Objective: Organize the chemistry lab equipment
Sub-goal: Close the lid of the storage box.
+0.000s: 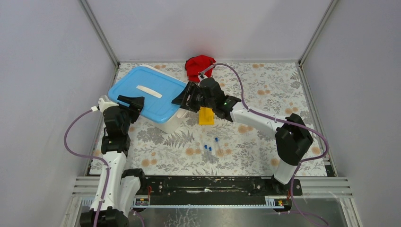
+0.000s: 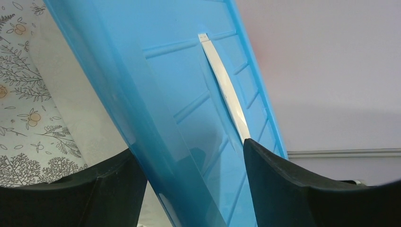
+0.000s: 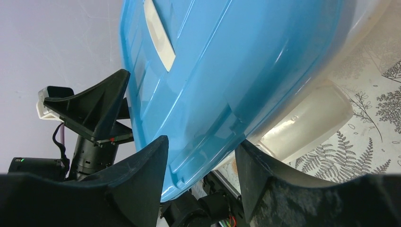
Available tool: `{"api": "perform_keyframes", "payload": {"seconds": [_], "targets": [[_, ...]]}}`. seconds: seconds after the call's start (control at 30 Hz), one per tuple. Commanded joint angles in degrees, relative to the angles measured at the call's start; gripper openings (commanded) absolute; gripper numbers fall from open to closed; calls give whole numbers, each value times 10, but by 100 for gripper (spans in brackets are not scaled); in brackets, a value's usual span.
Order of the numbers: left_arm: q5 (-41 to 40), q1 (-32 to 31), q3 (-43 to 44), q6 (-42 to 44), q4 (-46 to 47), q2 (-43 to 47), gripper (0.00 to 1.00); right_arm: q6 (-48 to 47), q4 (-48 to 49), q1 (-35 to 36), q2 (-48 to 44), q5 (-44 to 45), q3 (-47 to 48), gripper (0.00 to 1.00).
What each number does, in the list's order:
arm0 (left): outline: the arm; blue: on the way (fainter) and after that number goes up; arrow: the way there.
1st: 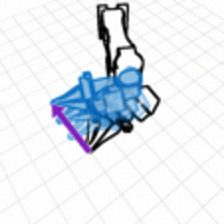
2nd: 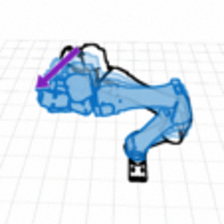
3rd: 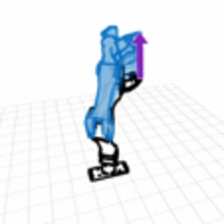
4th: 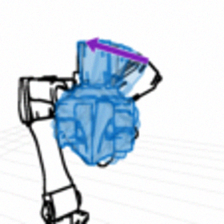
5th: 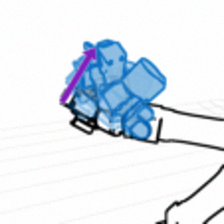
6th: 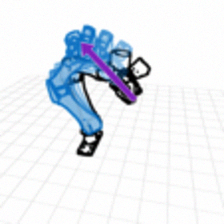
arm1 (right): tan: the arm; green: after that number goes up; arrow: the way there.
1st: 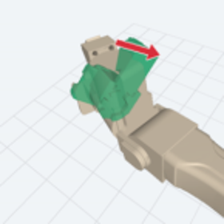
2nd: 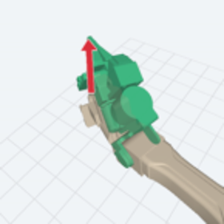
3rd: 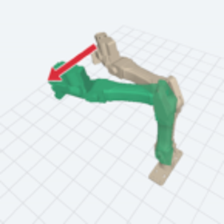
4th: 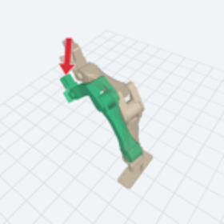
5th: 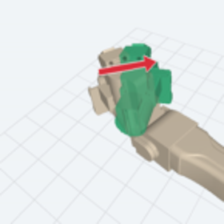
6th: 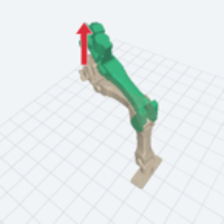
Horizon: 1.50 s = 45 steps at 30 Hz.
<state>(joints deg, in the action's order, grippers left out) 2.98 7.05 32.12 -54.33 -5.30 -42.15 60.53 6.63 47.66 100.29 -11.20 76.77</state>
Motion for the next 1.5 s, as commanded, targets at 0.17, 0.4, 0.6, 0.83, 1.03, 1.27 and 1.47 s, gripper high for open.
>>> {"api": "perform_keyframes", "payload": {"seconds": [0.17,0.4,0.6,0.83,1.03,1.27,1.47], "targets": [[2,4,20,38,-103,-11,78,7,22,-4,6,1,27,61],[-8,8,35,48,-140,8,77,11,27,-5,8,3,23,60],[-17,11,29,38,-135,25,77,15,34,-7,6,2,13,60],[-5,12,39,29,-74,3,76,19,39,-11,4,2,8,60],[-1,12,73,42,-70,-19,73,20,42,-14,1,-2,4,60],[27,12,109,71,-85,-62,72,20,47,-16,-1,-6,-2,60],[57,13,107,81,-83,-90,71,19,49,-18,-6,-7,-9,60]]}}
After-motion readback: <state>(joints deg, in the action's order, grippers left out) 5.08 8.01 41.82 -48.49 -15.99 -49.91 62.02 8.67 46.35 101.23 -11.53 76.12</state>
